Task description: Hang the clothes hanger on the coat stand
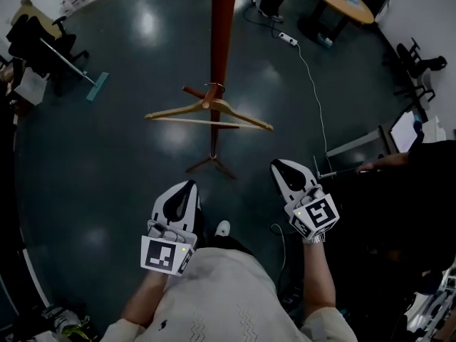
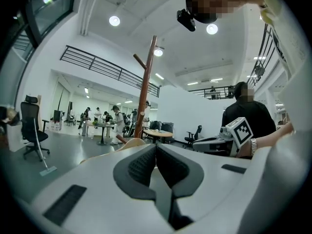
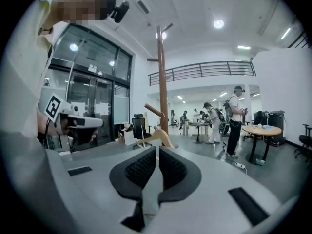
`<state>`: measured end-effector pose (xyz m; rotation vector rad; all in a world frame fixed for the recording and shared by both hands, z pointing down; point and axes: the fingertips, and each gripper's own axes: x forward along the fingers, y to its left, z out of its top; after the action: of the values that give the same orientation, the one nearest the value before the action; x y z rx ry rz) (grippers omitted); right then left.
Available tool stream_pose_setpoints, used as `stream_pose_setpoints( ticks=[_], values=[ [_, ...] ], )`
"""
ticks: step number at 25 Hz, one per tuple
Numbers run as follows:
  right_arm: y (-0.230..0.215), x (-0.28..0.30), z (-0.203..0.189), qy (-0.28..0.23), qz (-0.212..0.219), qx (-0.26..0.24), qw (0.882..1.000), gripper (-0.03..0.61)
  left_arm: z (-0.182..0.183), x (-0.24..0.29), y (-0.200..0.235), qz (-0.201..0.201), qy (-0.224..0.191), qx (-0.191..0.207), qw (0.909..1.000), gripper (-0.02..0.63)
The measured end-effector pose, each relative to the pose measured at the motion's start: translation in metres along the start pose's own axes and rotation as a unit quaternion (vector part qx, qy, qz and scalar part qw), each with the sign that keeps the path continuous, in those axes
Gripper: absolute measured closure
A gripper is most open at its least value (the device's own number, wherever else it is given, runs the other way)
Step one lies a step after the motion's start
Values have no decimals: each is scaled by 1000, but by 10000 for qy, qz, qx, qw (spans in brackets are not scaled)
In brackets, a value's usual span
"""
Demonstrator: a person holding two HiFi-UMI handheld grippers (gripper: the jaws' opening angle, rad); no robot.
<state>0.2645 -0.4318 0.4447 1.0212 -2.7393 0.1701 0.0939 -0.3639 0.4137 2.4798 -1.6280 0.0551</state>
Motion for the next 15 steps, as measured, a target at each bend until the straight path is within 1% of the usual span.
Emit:
stream_pose_setpoints(
  ticks=[2,3,6,8,10,12,15],
  values=[
    [26,-14,17,-314,186,61,9993,558,2,-15,-9,90,-52,32,9999,601],
    [40,-20,25,-428,287,94,9986,558,2,-22,-13,136,-71,44,9999,601],
    [83,-35,41,-616,582,135,9963,560,2,-43,-21,235,-80,9,9997,601],
    [110,-45,51,-747,640,251,9948,560,3,-54,-27,191,-82,0,9998,601],
    [133,-54,59,-929,426,500,9935,560,5,-60,-32,68,-116,44,9999,601],
    [157,-56,56,-967,60,686,9929,560,4,-63,-35,-77,-138,94,9998,601],
    [191,-47,34,-649,-288,737,9948,560,2,-74,-35,-291,-165,114,9994,601]
  ],
)
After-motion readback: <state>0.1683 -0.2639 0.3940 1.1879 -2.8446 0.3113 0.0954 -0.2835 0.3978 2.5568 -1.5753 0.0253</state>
